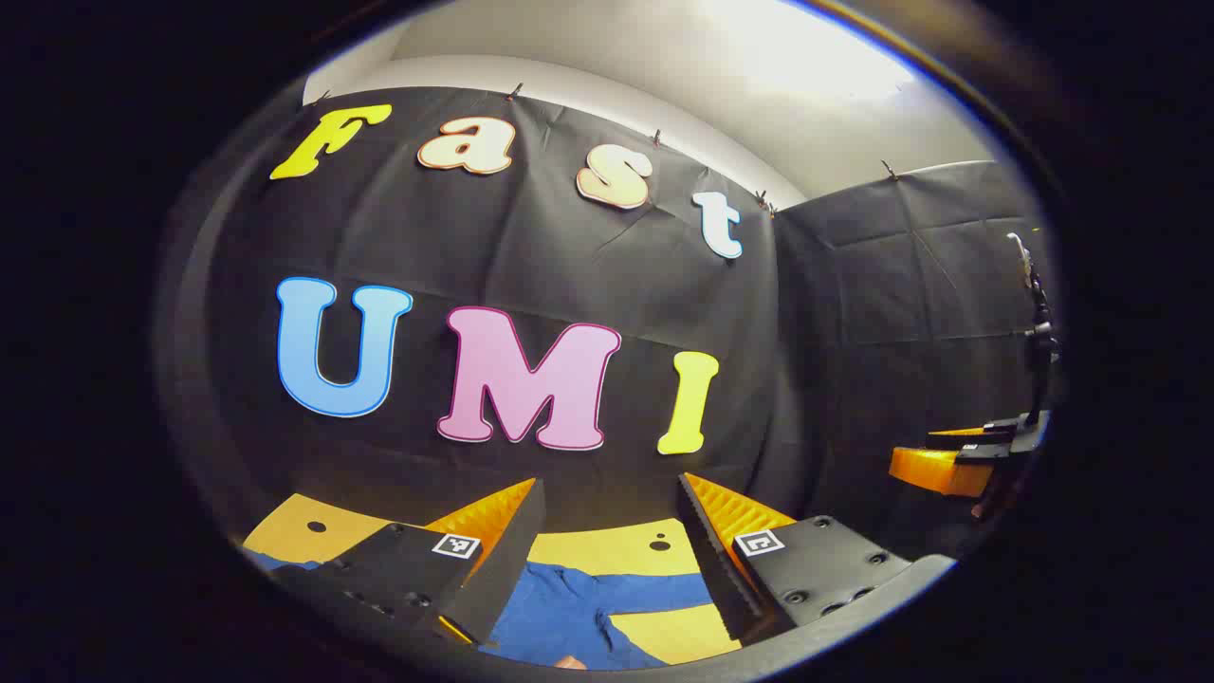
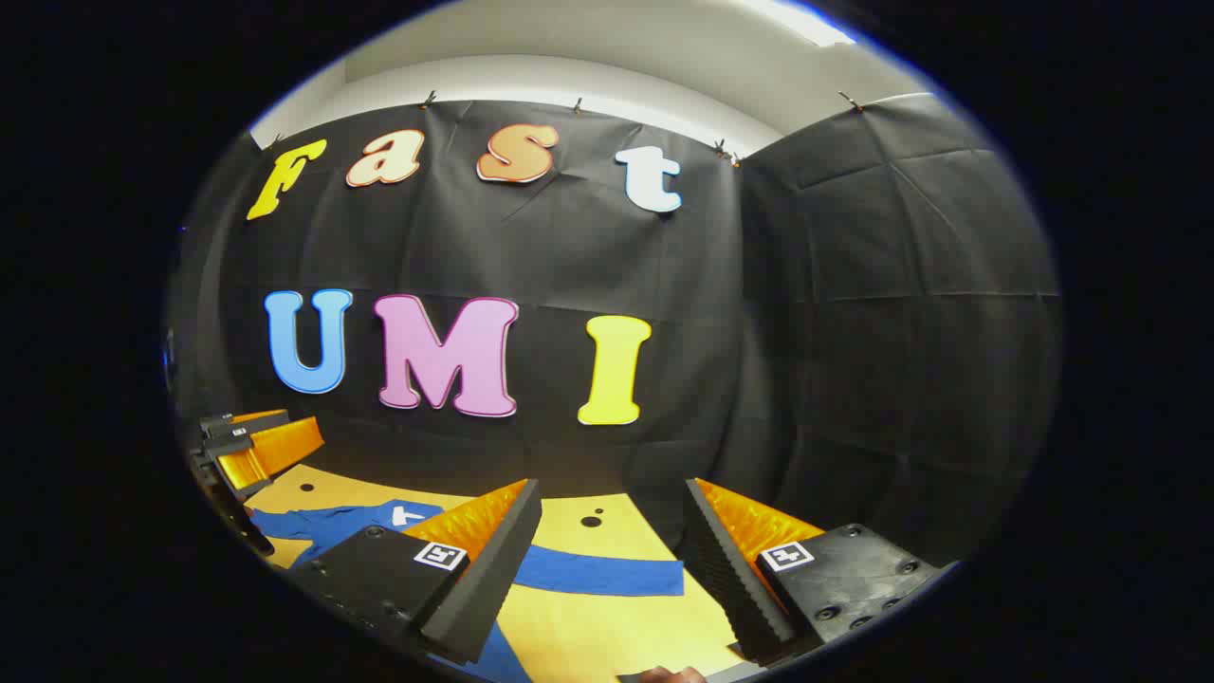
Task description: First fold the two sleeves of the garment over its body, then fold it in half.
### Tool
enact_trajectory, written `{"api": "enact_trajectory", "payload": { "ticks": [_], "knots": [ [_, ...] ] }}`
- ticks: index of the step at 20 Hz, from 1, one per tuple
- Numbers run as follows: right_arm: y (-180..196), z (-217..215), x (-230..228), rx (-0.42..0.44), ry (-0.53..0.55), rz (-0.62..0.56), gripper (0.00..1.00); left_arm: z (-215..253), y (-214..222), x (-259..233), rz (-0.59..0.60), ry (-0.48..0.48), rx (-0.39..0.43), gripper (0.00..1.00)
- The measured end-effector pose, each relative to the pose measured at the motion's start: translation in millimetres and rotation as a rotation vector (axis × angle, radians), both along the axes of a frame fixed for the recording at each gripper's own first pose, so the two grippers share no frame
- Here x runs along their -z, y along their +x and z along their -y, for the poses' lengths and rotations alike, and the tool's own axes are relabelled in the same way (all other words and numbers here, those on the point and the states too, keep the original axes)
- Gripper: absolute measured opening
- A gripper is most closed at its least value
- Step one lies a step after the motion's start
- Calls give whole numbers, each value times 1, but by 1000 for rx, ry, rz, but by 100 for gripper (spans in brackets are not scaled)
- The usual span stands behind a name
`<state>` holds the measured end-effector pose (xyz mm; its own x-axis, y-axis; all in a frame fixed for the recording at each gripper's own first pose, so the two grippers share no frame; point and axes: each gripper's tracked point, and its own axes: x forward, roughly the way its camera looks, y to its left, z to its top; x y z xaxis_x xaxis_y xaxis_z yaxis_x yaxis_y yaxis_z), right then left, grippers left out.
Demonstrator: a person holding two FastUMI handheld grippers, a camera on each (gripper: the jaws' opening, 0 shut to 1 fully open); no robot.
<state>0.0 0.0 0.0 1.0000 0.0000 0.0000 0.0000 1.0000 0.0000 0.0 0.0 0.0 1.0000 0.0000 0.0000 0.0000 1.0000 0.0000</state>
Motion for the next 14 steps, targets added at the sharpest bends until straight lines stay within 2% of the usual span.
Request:
{"api": "enact_trajectory", "payload": {
  "ticks": [2, 3, 6, 7, 8, 9, 14],
  "knots": [
    [-4, 16, 1, 23, 3, -11, 96, 20, 8, 6, -32, -41, 48, 80],
    [-6, 21, -4, 25, 0, 4, 100, 25, 11, 8, -43, -49, 61, 80],
    [-10, 38, -14, 36, -11, 38, 96, 25, 20, 17, -68, -24, 44, 80],
    [-12, 41, -16, 38, -9, 43, 92, 28, 22, 19, -76, -24, 43, 80],
    [-13, 42, -18, 36, -5, 43, 100, 32, 23, 22, -84, -27, 46, 80],
    [-14, 43, -19, 34, -2, 43, 96, 35, 24, 24, -89, -30, 47, 80],
    [-9, 51, -15, 23, -50, 43, 96, 46, 25, 21, -79, 8, 51, 80]
  ]
}}
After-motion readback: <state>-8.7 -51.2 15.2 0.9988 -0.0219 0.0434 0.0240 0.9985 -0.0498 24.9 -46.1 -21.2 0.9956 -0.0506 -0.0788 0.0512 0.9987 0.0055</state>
